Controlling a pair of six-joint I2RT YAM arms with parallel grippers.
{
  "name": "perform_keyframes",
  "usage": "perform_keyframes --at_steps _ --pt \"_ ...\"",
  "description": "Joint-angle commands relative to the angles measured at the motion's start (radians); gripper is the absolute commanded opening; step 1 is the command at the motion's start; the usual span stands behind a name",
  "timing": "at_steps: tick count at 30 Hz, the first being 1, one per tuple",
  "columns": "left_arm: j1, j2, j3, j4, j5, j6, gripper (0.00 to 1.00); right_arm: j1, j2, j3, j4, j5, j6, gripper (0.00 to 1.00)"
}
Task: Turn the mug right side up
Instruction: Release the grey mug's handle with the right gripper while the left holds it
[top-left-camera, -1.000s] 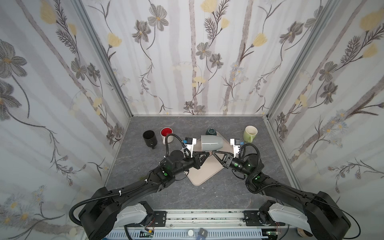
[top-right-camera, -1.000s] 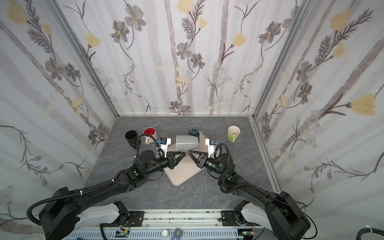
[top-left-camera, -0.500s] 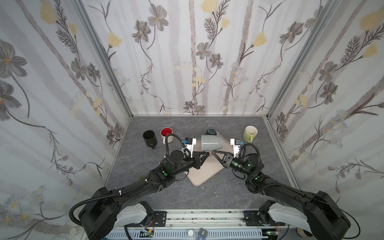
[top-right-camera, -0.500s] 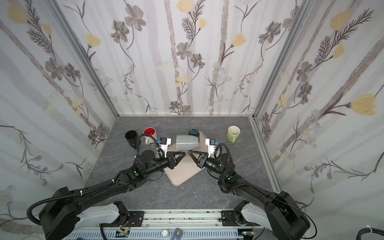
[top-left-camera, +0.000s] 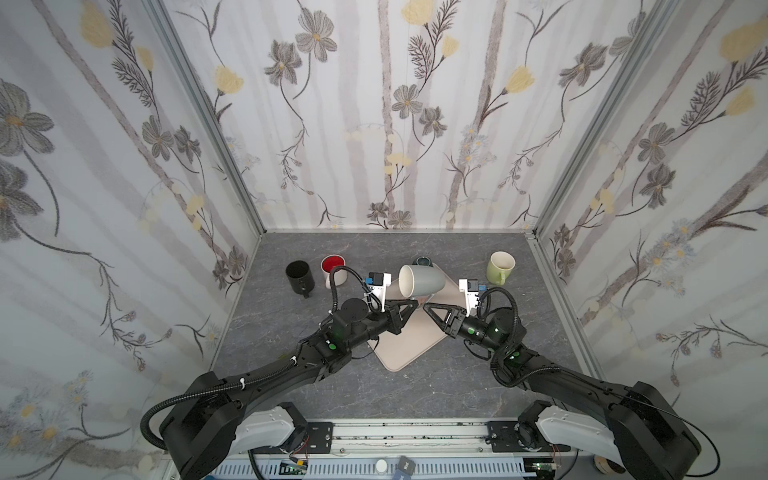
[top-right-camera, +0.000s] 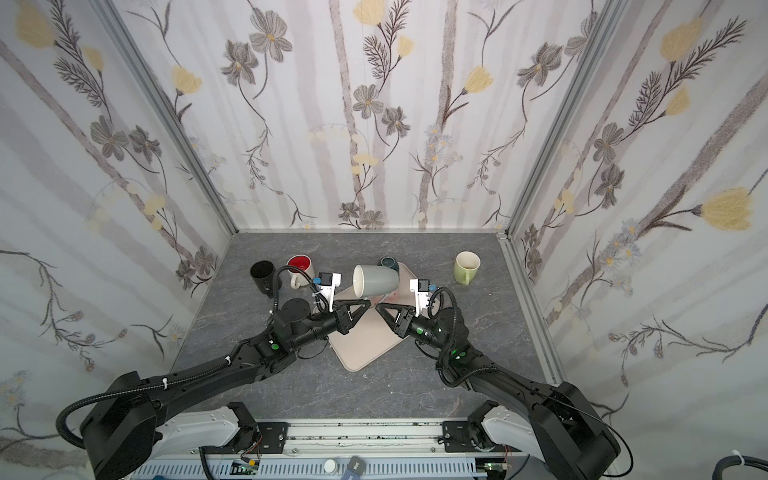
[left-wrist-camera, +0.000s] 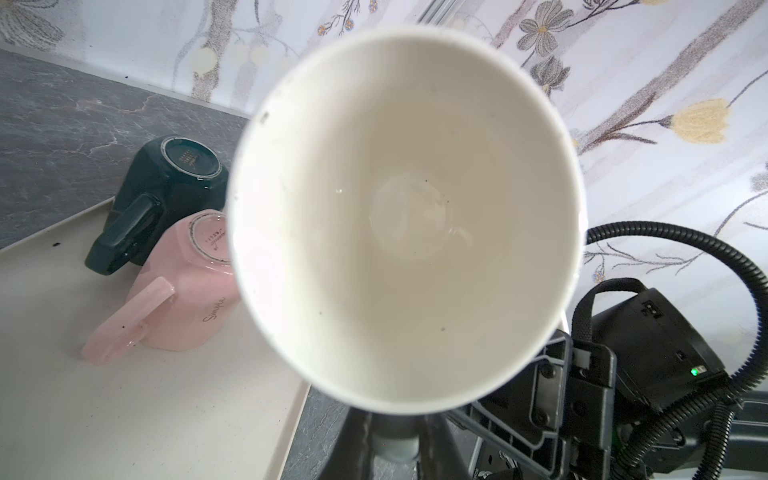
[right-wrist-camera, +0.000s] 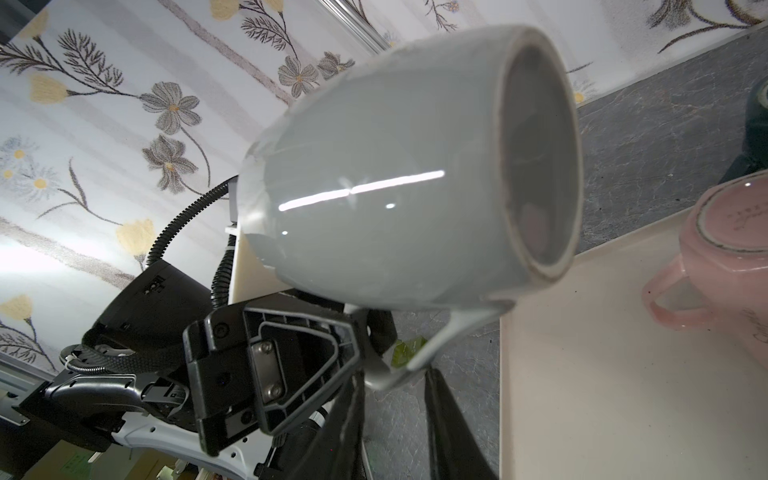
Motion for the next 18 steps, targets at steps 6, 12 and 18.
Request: perform_keyframes --at_steps 6,12,18 --pt "-0.001 0.003 0.019 0.059 -0.004 0.004 0.0 0.001 -0.01 -0.001 0.029 0.001 -0.004 0.28" --pt "-0.002 0.01 0.06 -0.06 -0.039 0.034 0.0 0.002 -0.024 -0.001 -0.005 0.026 -0.012 0.28" --pt "0.001 0.027 0.126 -0.301 -0.169 0.043 0.0 0.001 -0.108 0.001 -0.133 0.116 -0.052 0.32"
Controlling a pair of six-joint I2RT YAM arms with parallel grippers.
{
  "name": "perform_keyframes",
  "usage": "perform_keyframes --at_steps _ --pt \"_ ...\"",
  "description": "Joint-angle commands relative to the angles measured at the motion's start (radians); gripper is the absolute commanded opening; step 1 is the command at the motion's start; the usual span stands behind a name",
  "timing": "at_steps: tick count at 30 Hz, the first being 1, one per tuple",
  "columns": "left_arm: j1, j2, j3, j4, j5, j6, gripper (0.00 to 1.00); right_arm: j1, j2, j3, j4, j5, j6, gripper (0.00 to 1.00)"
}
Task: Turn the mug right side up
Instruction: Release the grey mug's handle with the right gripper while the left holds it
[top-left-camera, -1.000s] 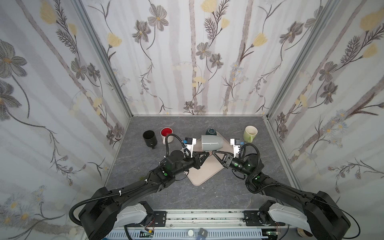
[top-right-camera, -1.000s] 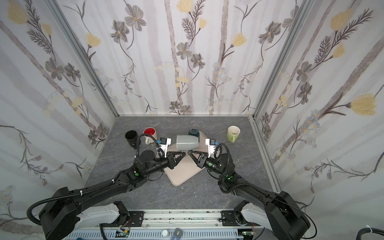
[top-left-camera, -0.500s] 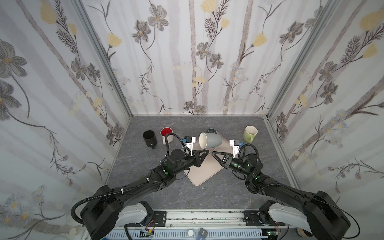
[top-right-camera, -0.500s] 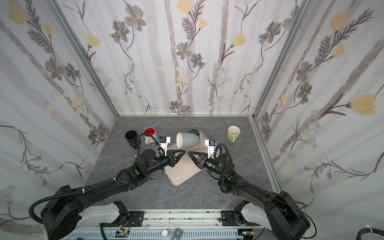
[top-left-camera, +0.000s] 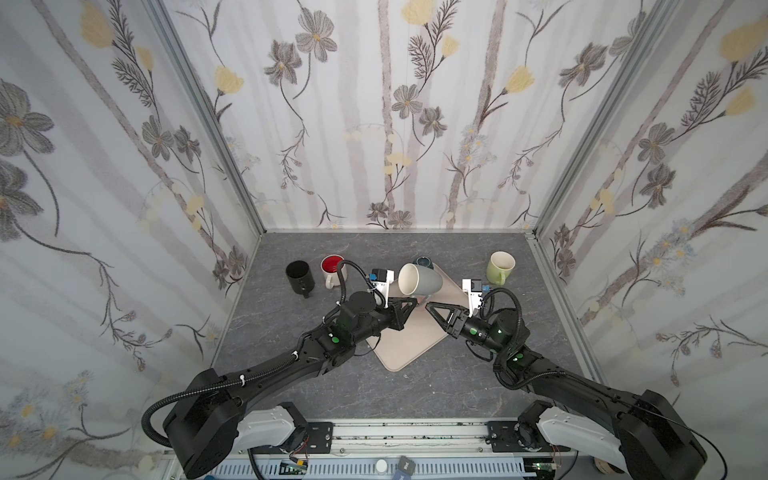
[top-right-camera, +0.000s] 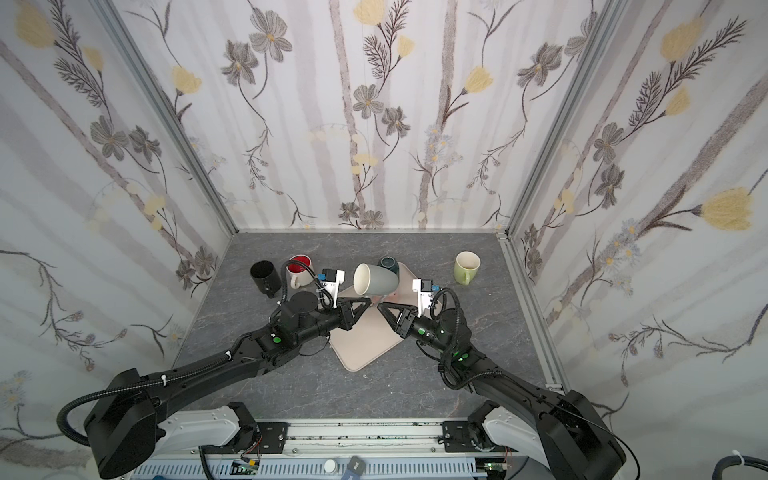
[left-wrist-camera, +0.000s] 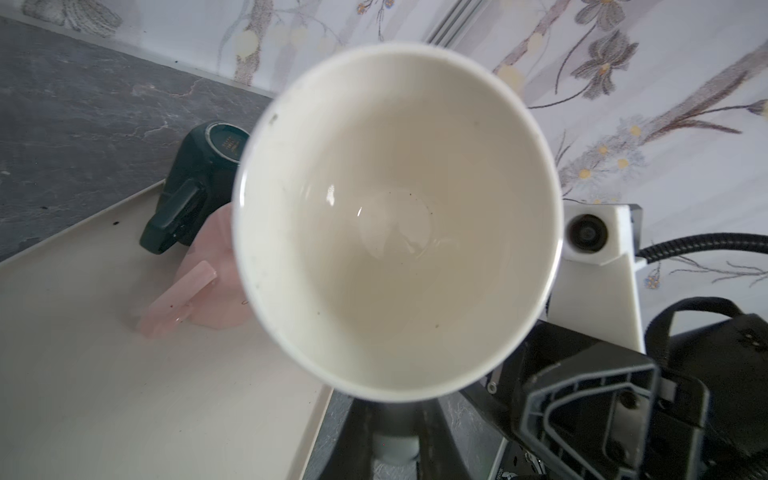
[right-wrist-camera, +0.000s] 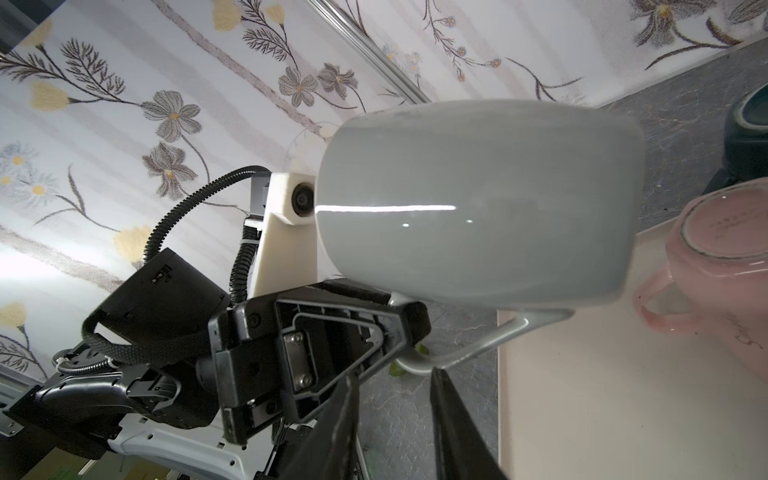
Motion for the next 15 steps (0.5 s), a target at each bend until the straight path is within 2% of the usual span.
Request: perform_keyframes --at_steps 1,3,6,9,15 --pt "0.002 0.004 0.025 -0.086 -0.093 0.025 0.0 0.001 -0.054 0.008 -0.109 0.091 -0.05 0.32" --pt "0.003 0.007 0.031 -0.114 -0.11 0.022 0.0 0.001 -0.109 0.018 -0.222 0.164 -0.082 0.35" --pt "0.003 0.015 0.054 -0.169 -0.134 0.024 0.0 0.001 -0.196 0.018 -0.362 0.276 -0.122 0.47" --pt "0.003 0.025 0.076 -0.222 -0.16 0.031 0.0 0.0 -0.279 0.013 -0.48 0.385 -0.155 0.67" --pt "0.002 0.029 0.088 -0.278 -0.186 0.037 0.0 -0.004 -0.432 -0.056 -0.531 0.497 -0.181 0.88"
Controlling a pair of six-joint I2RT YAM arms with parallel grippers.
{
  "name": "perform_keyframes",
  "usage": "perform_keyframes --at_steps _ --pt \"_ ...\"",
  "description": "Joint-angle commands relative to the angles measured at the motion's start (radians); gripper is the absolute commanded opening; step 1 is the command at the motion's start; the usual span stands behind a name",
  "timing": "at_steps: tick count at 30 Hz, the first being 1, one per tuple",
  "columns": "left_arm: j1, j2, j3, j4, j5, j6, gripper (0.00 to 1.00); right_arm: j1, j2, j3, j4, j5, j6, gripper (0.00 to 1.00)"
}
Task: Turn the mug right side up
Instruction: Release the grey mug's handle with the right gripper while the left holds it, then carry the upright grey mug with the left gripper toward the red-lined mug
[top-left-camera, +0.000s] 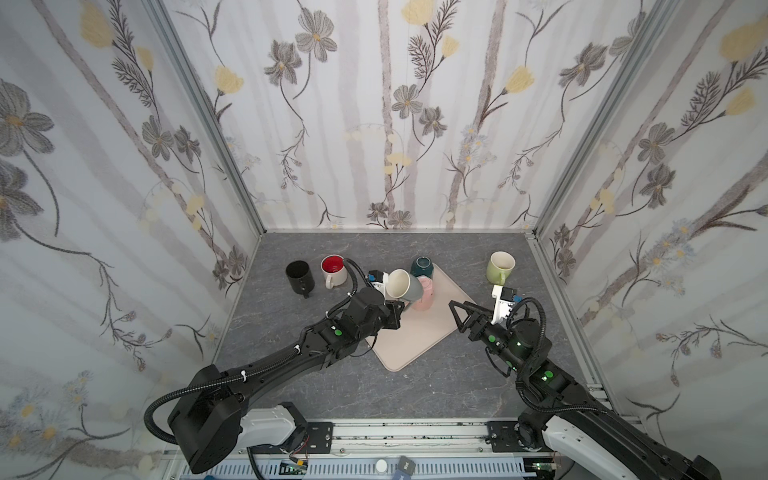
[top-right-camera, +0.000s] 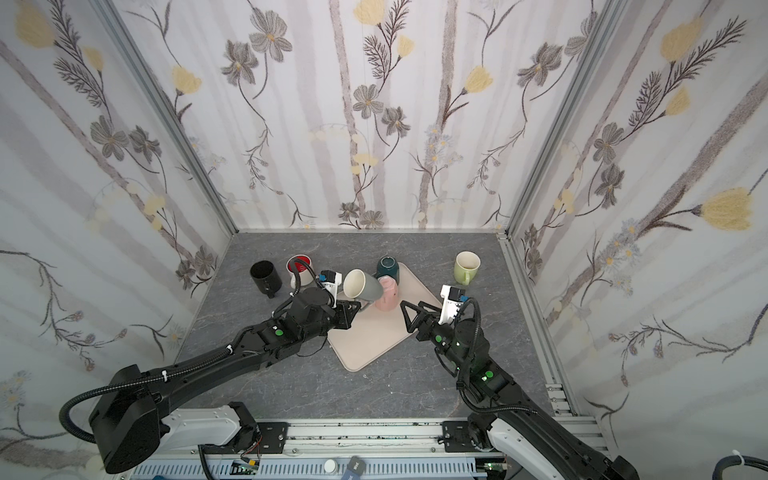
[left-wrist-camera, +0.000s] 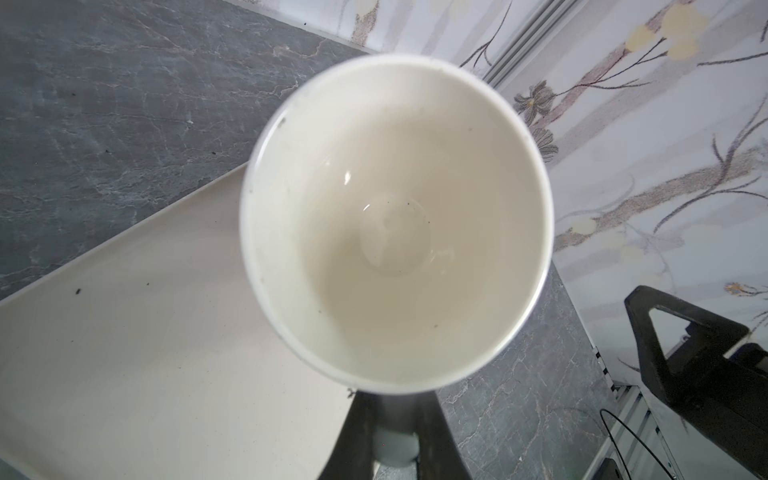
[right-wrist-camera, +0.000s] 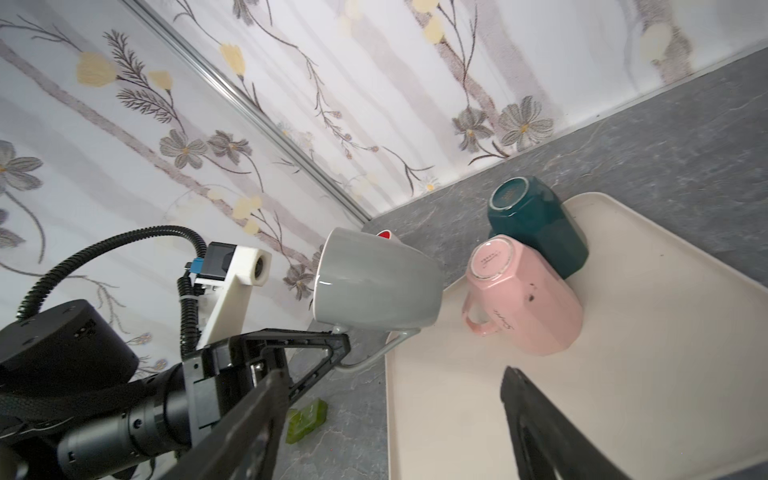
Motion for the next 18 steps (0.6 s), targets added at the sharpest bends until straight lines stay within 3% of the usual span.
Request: perform_keyframes --at_steps 1,3,18 --pt "-0.002 -0.001 0.013 0.007 -0.043 0.015 0.0 -0.005 -0.058 -0.036 -0.05 0.11 -0.03 0.92" --pt "0.002 -0.001 0.012 -0.009 -0.054 0.019 0.0 -0.01 -0.093 -0.058 -0.053 0.141 -0.031 0.99" --pt "0.027 -0.078 0.026 -0.252 -0.19 0.053 0.0 -0.057 -0.231 -0.167 -0.061 0.147 -0.069 1.0"
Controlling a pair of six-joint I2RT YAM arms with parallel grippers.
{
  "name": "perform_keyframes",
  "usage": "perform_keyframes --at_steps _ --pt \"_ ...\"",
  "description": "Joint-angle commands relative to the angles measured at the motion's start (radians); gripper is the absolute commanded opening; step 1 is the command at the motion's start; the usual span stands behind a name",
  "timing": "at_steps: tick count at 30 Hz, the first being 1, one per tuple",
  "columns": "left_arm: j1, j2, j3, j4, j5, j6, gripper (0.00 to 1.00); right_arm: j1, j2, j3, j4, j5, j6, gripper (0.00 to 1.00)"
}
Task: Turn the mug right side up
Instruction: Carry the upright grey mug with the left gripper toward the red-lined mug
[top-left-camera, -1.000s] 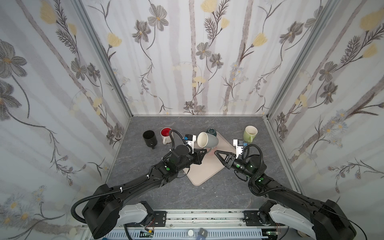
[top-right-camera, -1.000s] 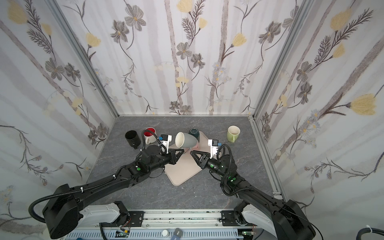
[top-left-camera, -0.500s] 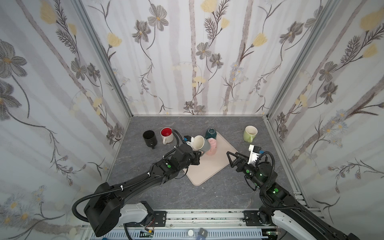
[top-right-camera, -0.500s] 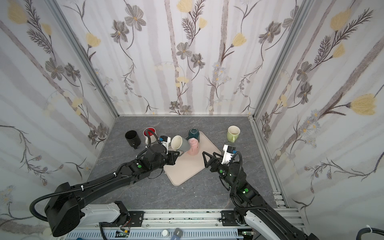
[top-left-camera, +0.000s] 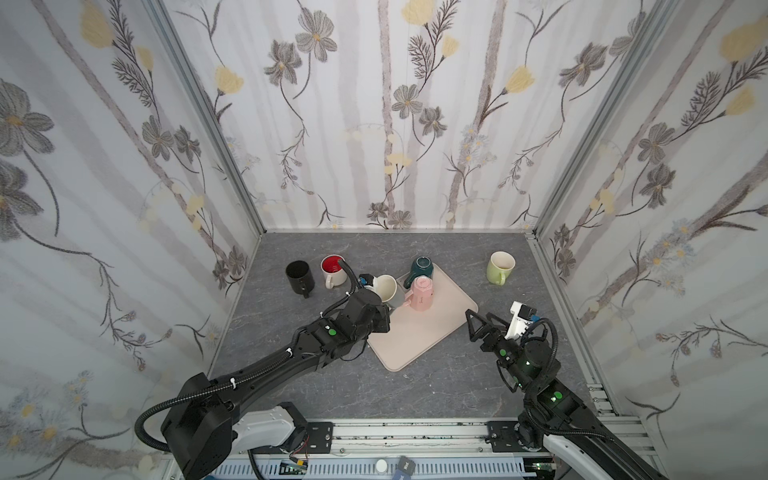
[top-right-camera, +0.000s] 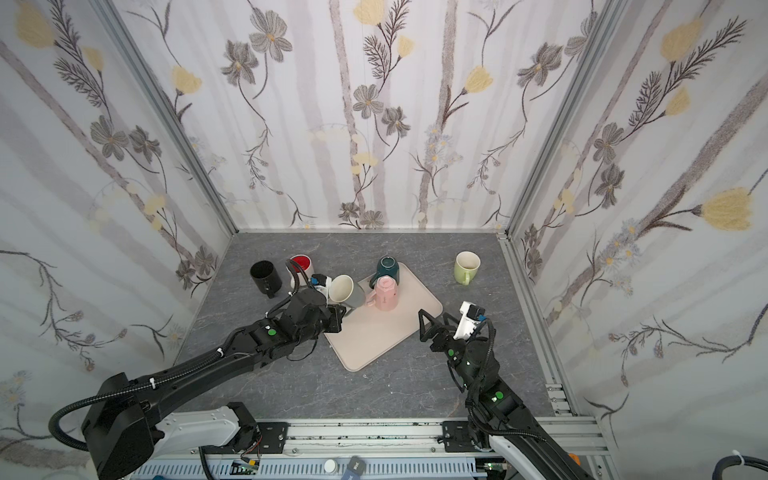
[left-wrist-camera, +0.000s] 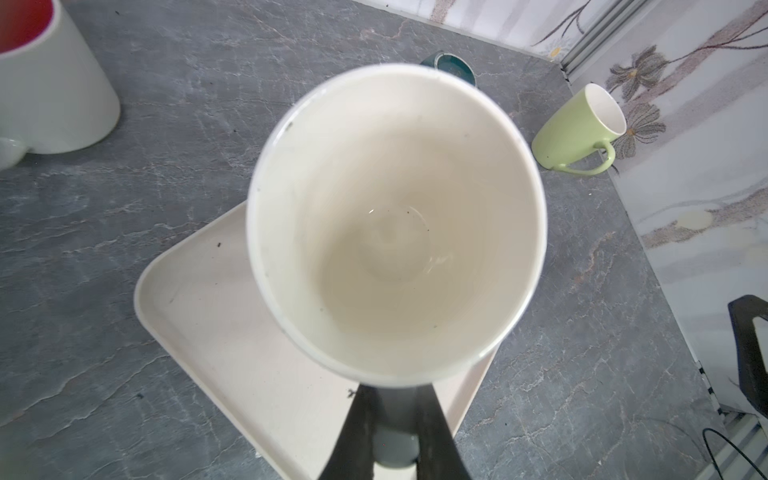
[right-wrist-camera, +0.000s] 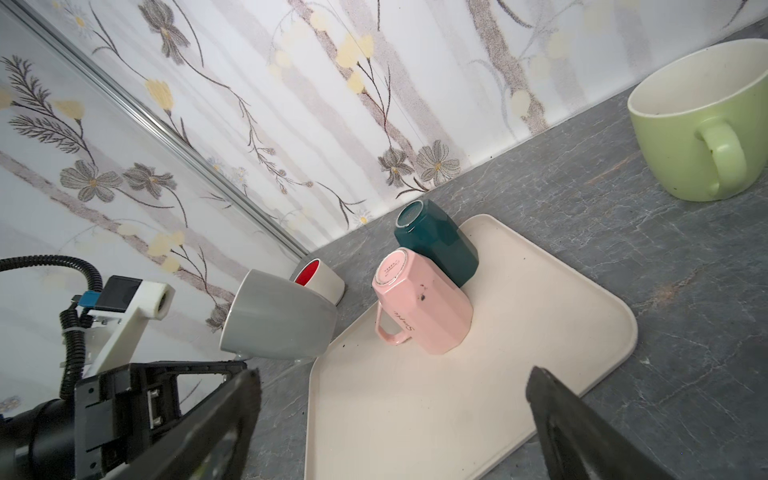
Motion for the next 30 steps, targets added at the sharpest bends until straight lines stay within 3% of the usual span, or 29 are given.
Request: perform_keyframes --at_steps 1,13,20,30 --pt "0.01 -0.026 0.012 -0.046 -0.075 0.011 0.0 -0.009 -0.009 -0.009 0.005 -0.008 -0.02 1.0" --pt "0.07 -0.164 -0.003 -0.229 -0.178 -0.013 0.0 -0.027 -0.089 -0.041 -0.063 -0.117 -0.055 1.0" --pt "0.096 -0.173 -0.032 -0.319 -0.241 -0.062 0.0 -0.032 -0.096 -0.071 -0.06 -0.139 -0.045 1.0" --pt "0.19 -0.184 -0.049 -0.263 -0.251 -0.021 0.0 -0.042 -0.095 -0.104 -0.045 -0.134 -0.048 1.0"
